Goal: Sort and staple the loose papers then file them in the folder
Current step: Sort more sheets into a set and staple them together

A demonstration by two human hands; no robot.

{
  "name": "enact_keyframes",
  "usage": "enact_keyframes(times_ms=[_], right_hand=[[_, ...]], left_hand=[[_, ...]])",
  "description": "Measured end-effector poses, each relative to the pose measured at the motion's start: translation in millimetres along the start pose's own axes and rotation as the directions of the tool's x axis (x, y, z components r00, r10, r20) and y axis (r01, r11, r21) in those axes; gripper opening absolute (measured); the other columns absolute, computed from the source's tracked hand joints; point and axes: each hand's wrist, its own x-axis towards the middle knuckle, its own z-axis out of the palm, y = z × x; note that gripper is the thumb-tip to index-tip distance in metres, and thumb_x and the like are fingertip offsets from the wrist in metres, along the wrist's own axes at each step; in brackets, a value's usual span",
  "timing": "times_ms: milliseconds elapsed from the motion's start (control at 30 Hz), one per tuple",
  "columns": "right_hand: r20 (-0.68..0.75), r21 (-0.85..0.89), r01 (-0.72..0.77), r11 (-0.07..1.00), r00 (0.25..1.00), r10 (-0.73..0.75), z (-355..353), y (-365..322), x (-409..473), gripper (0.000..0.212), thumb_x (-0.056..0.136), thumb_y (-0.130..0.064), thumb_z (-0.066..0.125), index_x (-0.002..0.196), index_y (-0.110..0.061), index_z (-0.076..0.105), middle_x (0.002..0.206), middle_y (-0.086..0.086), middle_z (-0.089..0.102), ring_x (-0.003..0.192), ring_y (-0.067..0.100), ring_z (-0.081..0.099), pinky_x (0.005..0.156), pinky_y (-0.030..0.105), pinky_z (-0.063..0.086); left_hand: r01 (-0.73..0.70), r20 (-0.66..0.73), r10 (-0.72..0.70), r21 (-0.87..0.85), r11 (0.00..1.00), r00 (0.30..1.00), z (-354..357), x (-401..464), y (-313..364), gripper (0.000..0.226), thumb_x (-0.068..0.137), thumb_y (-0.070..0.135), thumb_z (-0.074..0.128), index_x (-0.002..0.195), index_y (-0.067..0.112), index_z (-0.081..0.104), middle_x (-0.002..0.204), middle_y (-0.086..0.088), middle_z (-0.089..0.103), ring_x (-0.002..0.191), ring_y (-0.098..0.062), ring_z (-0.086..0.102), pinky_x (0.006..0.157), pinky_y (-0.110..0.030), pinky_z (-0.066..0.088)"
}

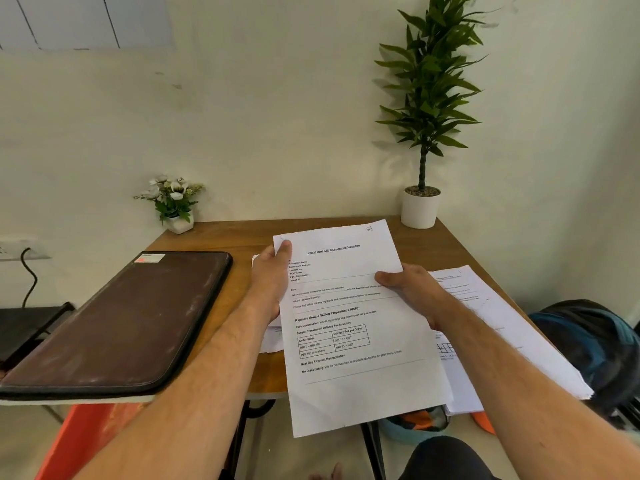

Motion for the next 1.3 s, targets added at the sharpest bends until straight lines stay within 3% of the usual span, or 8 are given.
enact_keyframes(times_ms=[233,400,500,667,800,933,1100,1300], right_hand=[[0.000,-0.021,0.043,0.999,0.999,-0.043,3.7,-3.2,-1.9,0.033,0.092,-0.036,0.070,0.116,-0.014,0.068,0.101,0.000,0.078,0.089,0.022,0.076,0.083,0.041,0.060],[-0.239,-0.191,0.073,0.979,0.964,-0.119,-3.9,-3.9,13.8,0.034,0.093,-0.051,0.064,0.101,-0.018,0.069,0.065,-0.003,0.066,0.041,0.010,0.052,0.041,0.021,0.039],[-0.316,-0.283,0.060,0.957,0.936,-0.152,-10.3,-0.9,33.2,0.024,0.097,-0.037,0.064,0.106,-0.016,0.071,0.085,0.001,0.072,0.051,0.008,0.054,0.046,0.021,0.042],[-0.347,-0.611,-0.036,0.791,0.910,-0.226,-21.7,7.8,77.9,0.025,0.097,-0.017,0.060,0.121,-0.022,0.067,0.117,0.000,0.071,0.098,0.016,0.067,0.084,0.031,0.057],[-0.288,-0.805,-0.069,0.589,0.914,-0.287,-25.5,12.5,112.9,0.040,0.096,-0.025,0.064,0.135,-0.023,0.059,0.130,0.004,0.064,0.113,0.023,0.062,0.093,0.035,0.051],[-0.139,-0.863,-0.052,0.502,0.981,-0.137,-18.0,17.0,134.6,0.038,0.096,-0.033,0.056,0.133,-0.026,0.062,0.136,0.005,0.061,0.117,0.027,0.059,0.099,0.040,0.051],[-0.082,-0.859,0.040,0.511,0.973,-0.214,-8.5,21.0,149.1,0.036,0.089,-0.014,0.047,0.114,-0.020,0.072,0.115,0.004,0.071,0.107,0.029,0.062,0.088,0.033,0.053],[-0.008,-0.774,0.064,0.630,0.994,-0.111,-6.3,23.1,165.1,0.034,0.091,-0.008,0.057,0.118,-0.020,0.073,0.106,0.001,0.074,0.076,0.012,0.067,0.053,0.008,0.041]], left_hand=[[0.028,-0.026,-0.028,0.009,1.000,0.999,-2.5,8.5,-5.1,0.021,0.106,0.028,0.053,0.117,0.018,0.069,0.102,-0.005,0.078,0.090,-0.026,0.075,0.061,-0.032,0.057],[0.034,-0.026,-0.032,0.049,0.998,0.999,-7.5,18.9,-20.1,0.019,0.106,0.029,0.054,0.112,0.020,0.070,0.095,-0.001,0.079,0.085,-0.022,0.076,0.065,-0.032,0.057],[0.023,-0.023,-0.021,0.095,0.995,1.000,-11.4,27.7,-27.7,0.018,0.106,0.029,0.054,0.112,0.021,0.069,0.097,-0.002,0.079,0.089,-0.024,0.076,0.067,-0.033,0.057],[-0.012,-0.047,0.021,0.178,0.984,0.999,-11.1,44.7,-43.1,0.019,0.105,0.027,0.055,0.108,0.018,0.071,0.094,0.000,0.078,0.079,-0.013,0.074,0.056,-0.021,0.053],[-0.030,-0.034,0.039,0.228,0.973,0.999,-11.5,54.6,-60.3,0.018,0.105,0.023,0.054,0.106,0.021,0.072,0.086,0.009,0.078,0.077,-0.008,0.075,0.055,-0.018,0.053],[-0.079,-0.029,0.087,0.202,0.976,0.996,-13.3,60.2,-74.0,0.020,0.106,0.022,0.052,0.109,0.022,0.073,0.096,0.007,0.079,0.088,-0.012,0.076,0.067,-0.025,0.057],[-0.073,-0.034,0.078,0.127,0.989,0.996,-11.4,67.0,-79.4,0.022,0.107,0.020,0.051,0.116,0.020,0.071,0.101,0.006,0.079,0.093,-0.013,0.076,0.070,-0.026,0.059],[-0.086,-0.037,0.090,0.103,0.991,0.995,-17.7,66.8,-81.0,0.021,0.107,0.016,0.051,0.115,0.015,0.071,0.097,0.007,0.079,0.089,-0.010,0.076,0.064,-0.018,0.056]])
